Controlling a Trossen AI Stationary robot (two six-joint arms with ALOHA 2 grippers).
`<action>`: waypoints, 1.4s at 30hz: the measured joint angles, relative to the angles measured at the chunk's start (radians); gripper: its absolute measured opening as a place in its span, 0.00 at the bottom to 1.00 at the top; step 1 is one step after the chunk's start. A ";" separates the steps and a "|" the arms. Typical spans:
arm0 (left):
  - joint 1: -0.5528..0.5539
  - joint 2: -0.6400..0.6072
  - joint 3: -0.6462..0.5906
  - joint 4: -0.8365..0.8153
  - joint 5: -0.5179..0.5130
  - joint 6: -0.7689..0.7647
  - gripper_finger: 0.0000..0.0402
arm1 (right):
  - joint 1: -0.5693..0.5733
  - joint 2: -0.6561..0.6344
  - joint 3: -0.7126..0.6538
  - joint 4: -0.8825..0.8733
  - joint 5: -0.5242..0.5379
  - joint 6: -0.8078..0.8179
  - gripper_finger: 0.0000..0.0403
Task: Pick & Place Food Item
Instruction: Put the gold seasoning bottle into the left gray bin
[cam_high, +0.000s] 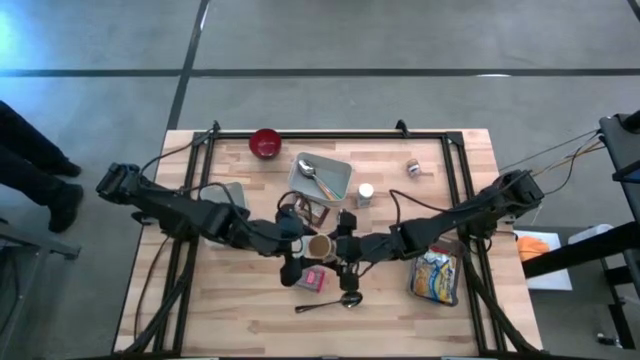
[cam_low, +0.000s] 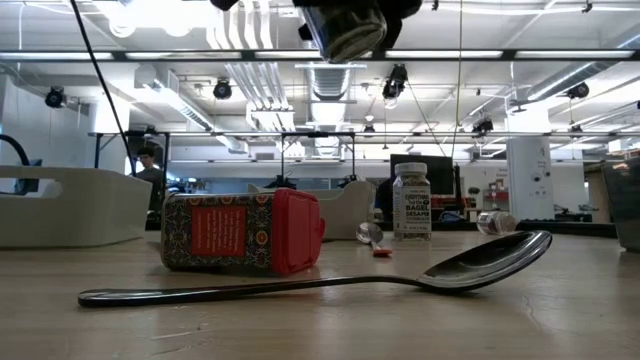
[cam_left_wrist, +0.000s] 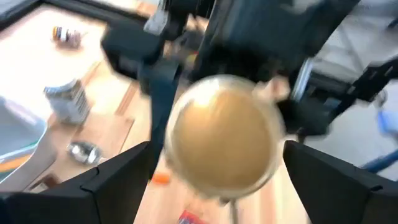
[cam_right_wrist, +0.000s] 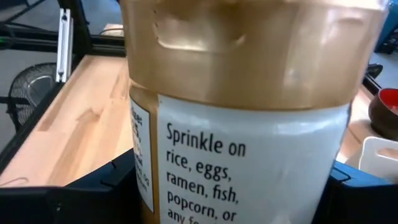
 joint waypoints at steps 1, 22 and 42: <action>0.000 0.008 0.001 -0.009 -0.001 0.005 0.90 | 0.000 0.000 0.007 -0.006 0.000 0.000 0.67; 0.003 0.042 0.003 0.025 0.014 0.068 0.91 | -0.014 0.014 0.034 -0.051 -0.089 0.033 0.67; 0.030 0.065 0.002 0.015 0.043 0.007 0.67 | -0.022 0.024 0.041 -0.062 -0.113 0.063 0.67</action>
